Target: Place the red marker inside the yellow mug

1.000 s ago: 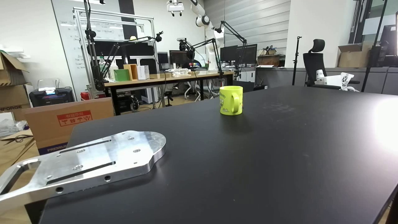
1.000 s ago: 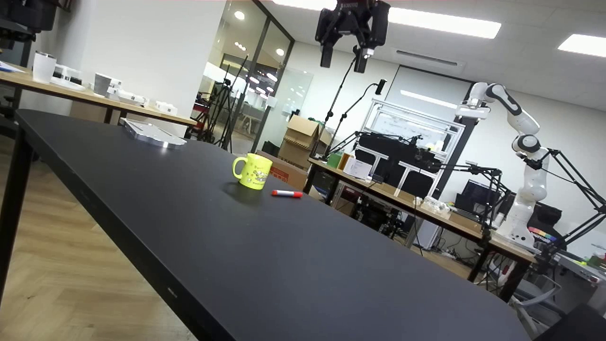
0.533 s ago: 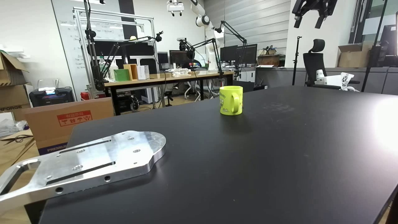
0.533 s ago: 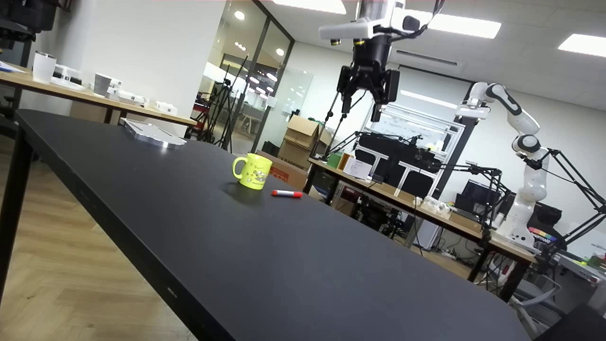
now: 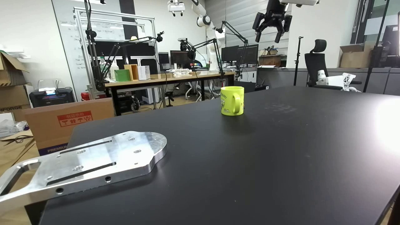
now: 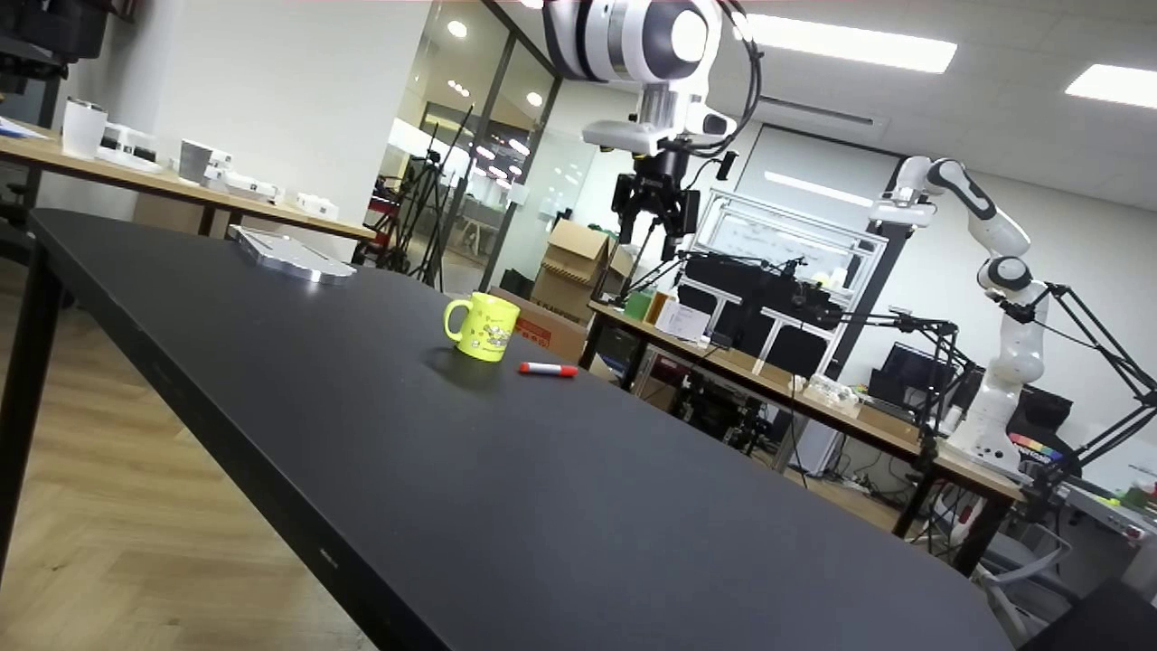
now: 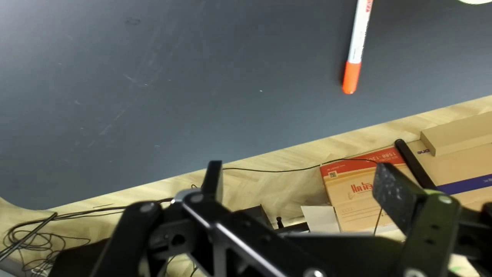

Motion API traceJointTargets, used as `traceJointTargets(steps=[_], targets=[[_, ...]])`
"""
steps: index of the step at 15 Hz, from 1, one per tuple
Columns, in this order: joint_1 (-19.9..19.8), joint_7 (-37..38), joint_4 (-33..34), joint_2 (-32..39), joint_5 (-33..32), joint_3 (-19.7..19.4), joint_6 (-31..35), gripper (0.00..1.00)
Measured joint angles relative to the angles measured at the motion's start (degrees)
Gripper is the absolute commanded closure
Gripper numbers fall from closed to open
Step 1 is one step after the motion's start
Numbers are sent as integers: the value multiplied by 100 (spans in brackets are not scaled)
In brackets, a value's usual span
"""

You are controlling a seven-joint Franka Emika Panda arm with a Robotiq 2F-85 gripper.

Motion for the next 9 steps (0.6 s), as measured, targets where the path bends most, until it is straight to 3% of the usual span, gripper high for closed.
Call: traceJointTargets(steps=[6,9], targets=[[436,199,1580,935,1,56,-714,0],[454,214,1848,1094,1,54,-806,0]])
